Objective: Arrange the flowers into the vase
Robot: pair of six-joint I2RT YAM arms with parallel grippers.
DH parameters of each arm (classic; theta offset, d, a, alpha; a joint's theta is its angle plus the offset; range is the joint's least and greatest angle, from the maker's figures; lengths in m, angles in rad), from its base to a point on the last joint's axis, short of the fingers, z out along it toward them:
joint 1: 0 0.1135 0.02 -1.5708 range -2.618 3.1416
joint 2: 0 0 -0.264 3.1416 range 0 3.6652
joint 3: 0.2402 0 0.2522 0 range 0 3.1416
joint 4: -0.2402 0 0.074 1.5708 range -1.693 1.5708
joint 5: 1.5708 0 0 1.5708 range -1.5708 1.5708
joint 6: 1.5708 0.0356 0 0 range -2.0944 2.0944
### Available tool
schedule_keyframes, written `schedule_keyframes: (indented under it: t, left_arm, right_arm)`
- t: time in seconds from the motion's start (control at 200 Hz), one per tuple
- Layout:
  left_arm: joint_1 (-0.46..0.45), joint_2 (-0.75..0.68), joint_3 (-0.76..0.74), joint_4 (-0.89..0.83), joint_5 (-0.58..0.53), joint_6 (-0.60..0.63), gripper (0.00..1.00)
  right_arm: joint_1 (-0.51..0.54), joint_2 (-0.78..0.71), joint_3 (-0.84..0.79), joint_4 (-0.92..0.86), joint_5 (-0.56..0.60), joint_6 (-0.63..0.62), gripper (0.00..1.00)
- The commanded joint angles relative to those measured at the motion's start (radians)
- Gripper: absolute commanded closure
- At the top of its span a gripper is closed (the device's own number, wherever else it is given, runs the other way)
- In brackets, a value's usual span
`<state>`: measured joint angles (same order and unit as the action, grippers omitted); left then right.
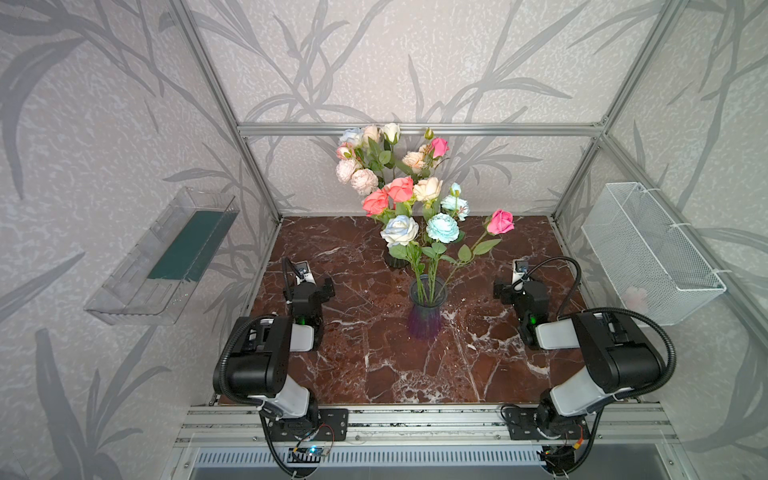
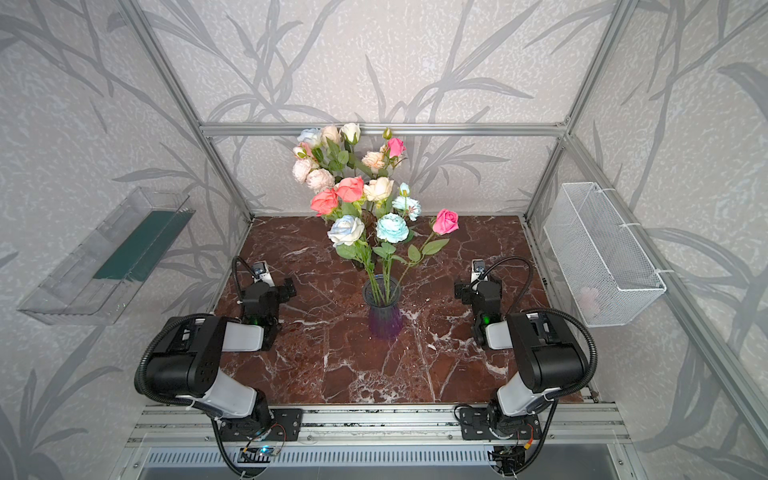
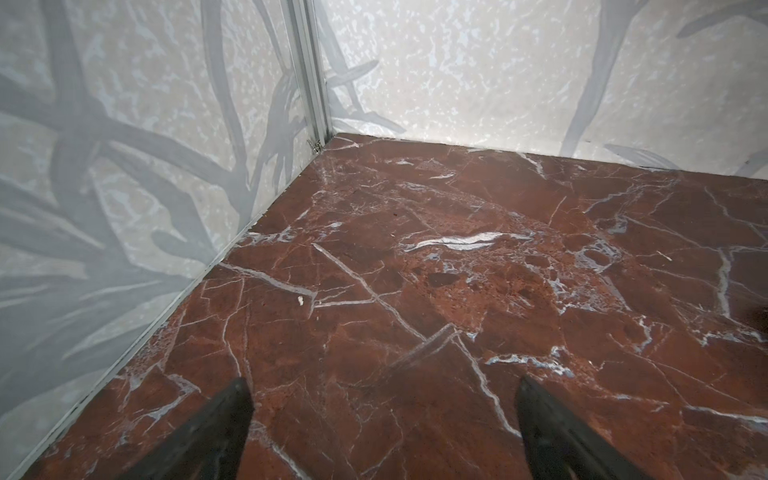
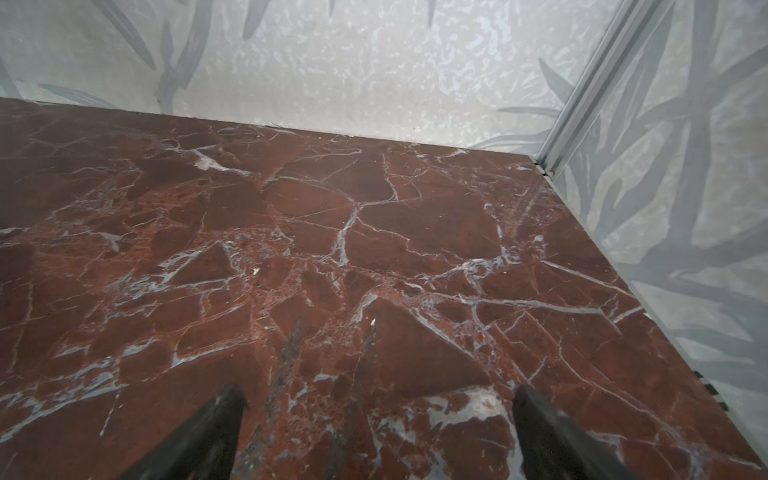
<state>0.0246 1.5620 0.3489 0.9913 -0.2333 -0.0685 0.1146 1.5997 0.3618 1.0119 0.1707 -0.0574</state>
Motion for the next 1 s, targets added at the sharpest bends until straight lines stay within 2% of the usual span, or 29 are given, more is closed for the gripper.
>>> schedule_keyframes:
  t: [0.0,0.105,0.995]
  left_arm:
    - [0.002,0.007,0.005,0.002,0.023,0.004,0.01]
    - [0.001,0.002,0.01,-0.01,0.032,0.005,0.01]
    - [0.0,0.004,0.009,-0.007,0.031,0.008,0.01]
  right_arm:
    - [0.005,-0.012,-0.004,0.003,-0.007,0.009,0.01]
    - [0.016,-0.011,0.01,-0.019,-0.041,-0.019,0.01]
    - [0.023,-0.011,0.006,-0.012,-0.041,-0.028,0.01]
